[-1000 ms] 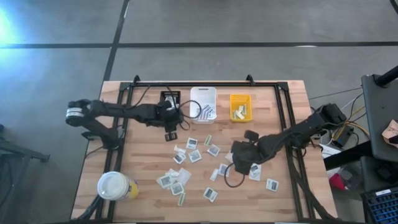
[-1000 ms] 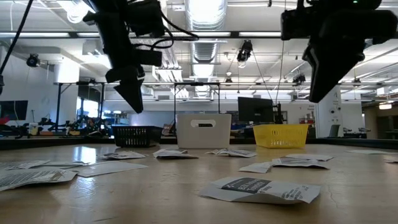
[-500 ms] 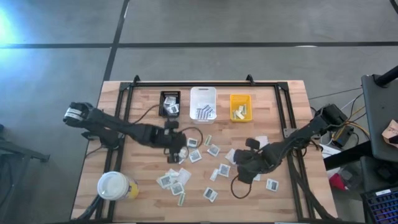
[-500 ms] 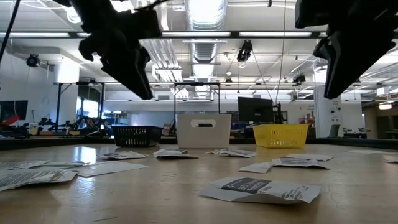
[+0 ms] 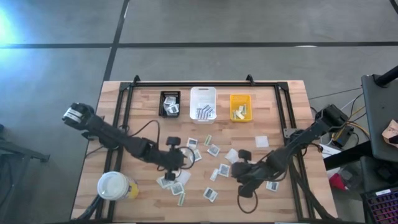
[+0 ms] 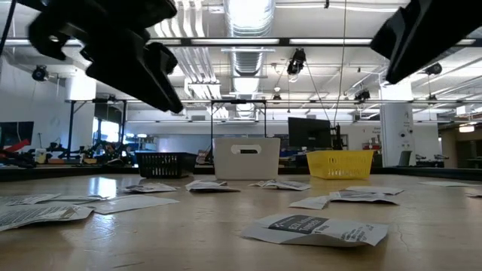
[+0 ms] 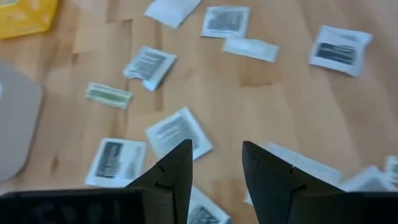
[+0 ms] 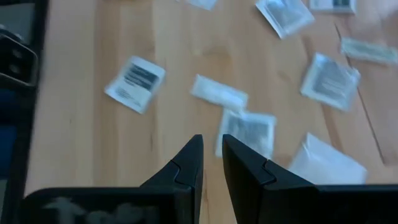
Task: Pick & Place First Aid Supplies
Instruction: Put the green bandage into the yellow basket
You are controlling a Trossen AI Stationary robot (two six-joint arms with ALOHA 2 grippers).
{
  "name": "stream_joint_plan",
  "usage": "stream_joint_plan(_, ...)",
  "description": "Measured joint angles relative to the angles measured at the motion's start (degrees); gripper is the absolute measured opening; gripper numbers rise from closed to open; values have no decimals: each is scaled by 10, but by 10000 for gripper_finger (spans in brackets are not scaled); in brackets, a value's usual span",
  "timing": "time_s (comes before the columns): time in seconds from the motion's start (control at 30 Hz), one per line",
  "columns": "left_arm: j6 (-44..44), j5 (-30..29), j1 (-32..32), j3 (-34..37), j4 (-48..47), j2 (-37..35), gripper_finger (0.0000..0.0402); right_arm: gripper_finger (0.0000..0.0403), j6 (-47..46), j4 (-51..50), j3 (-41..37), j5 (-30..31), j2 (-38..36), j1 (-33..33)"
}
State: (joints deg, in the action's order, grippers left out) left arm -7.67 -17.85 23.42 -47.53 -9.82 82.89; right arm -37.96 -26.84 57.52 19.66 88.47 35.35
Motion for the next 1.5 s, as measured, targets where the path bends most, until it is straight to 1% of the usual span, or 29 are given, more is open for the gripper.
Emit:
stream_joint_plan(0.17,-15,2,41,0,1,0,135,56,48,50,1,0,20,-1)
stream_joint_plan(0.3,-26,10,74,0,-5,1,135,56,75,46,21,0,44,-1)
stream_joint_plan(0.4,-49,12,94,0,-28,1,134,56,126,43,42,0,58,-1)
stream_joint_plan(0.53,-92,15,104,-1,-74,1,133,56,191,14,66,0,71,-1)
stream_joint_plan(0.67,-124,42,105,-1,-108,1,133,56,217,4,83,0,72,-3)
stream_joint_plan(0.8,-127,72,105,-1,-105,1,133,56,221,0,95,0,73,-3)
stream_joint_plan(0.87,-114,83,105,-1,-92,1,133,56,221,1,99,0,73,-3)
stream_joint_plan(1.0,-81,108,104,0,-37,1,133,56,218,1,104,-1,73,-3)
stream_joint_plan(1.2,-61,172,100,-4,48,10,133,56,189,0,103,-2,73,-3)
stream_joint_plan(1.3,-61,184,97,-26,41,30,133,56,185,0,103,-2,73,-3)
stream_joint_plan(1.4,-54,184,97,-62,15,53,133,56,184,0,104,-3,73,-1)
stream_joint_plan(1.5,-30,185,97,-98,-22,82,133,56,184,0,105,-4,73,0)
